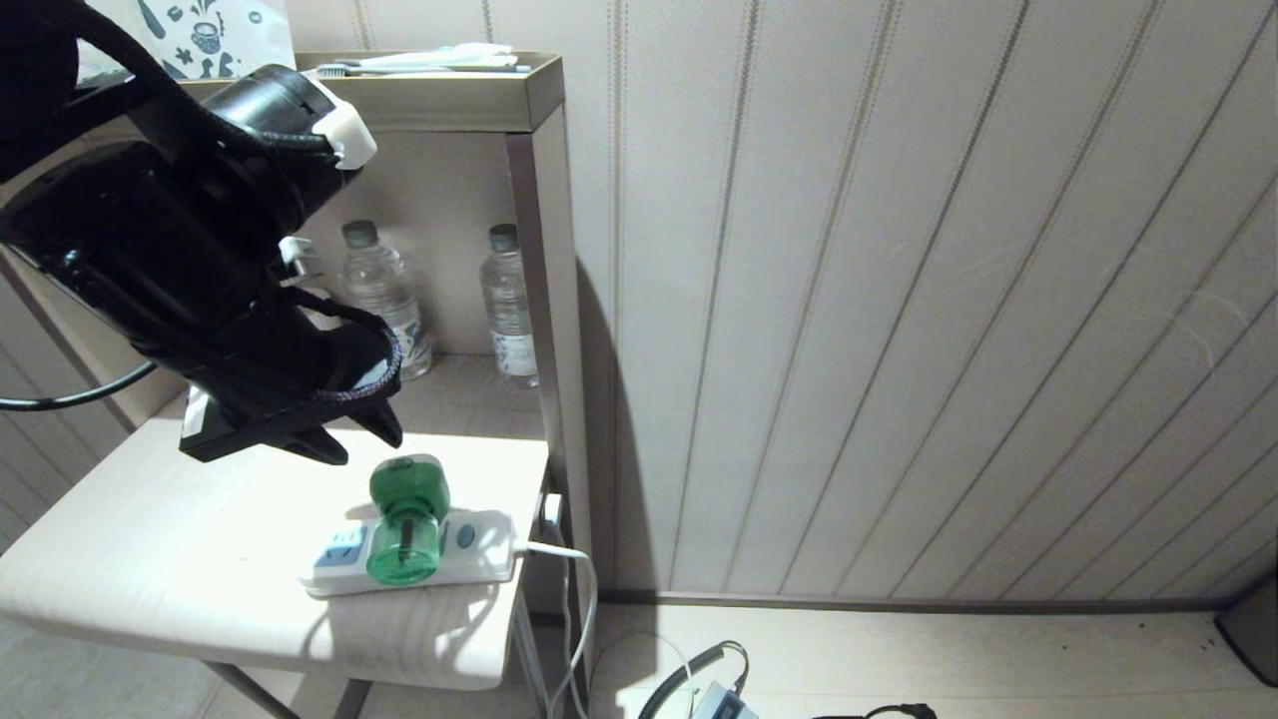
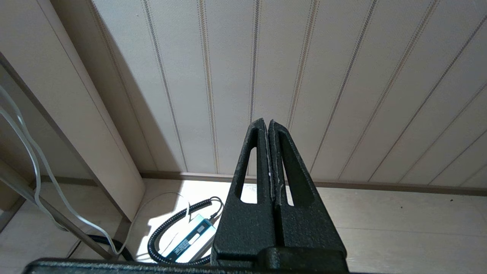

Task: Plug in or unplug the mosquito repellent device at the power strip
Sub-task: Hold the socket with your right hand and unplug it with your left hand

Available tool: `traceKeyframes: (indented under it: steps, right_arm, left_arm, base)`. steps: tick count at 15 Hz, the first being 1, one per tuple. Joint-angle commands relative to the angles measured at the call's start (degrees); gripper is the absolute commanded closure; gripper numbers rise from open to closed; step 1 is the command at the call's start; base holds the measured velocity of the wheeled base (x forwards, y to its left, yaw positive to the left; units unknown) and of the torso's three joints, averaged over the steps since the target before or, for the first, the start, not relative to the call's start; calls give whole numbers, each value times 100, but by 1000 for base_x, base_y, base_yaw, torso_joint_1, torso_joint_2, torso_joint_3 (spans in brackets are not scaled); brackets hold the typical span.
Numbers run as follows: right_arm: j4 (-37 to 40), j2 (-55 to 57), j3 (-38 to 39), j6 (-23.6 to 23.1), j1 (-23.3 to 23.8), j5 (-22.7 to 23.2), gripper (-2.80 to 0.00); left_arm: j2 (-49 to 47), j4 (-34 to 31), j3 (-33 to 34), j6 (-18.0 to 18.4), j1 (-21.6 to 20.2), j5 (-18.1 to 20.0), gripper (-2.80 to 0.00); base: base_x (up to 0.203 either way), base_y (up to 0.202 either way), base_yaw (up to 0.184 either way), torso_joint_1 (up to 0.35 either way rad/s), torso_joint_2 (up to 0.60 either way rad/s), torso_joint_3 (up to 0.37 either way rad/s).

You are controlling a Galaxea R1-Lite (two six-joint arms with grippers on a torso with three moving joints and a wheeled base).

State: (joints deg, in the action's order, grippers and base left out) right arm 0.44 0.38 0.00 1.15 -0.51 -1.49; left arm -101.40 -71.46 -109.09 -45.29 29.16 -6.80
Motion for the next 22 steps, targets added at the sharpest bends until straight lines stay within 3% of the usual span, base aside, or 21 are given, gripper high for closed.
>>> traceKeyframes:
  steps: [1, 22]
  right_arm:
    - [0, -3, 0, 0, -2, -1, 0]
    - [0, -3, 0, 1, -2, -1, 0]
  left_arm:
    - [15, -47, 2, -24, 26, -5, -280]
    - [-985, 89, 55, -42, 151, 74, -280]
  base:
    - [0, 0, 0, 0, 0, 0]
    - [0, 0, 0, 0, 0, 0]
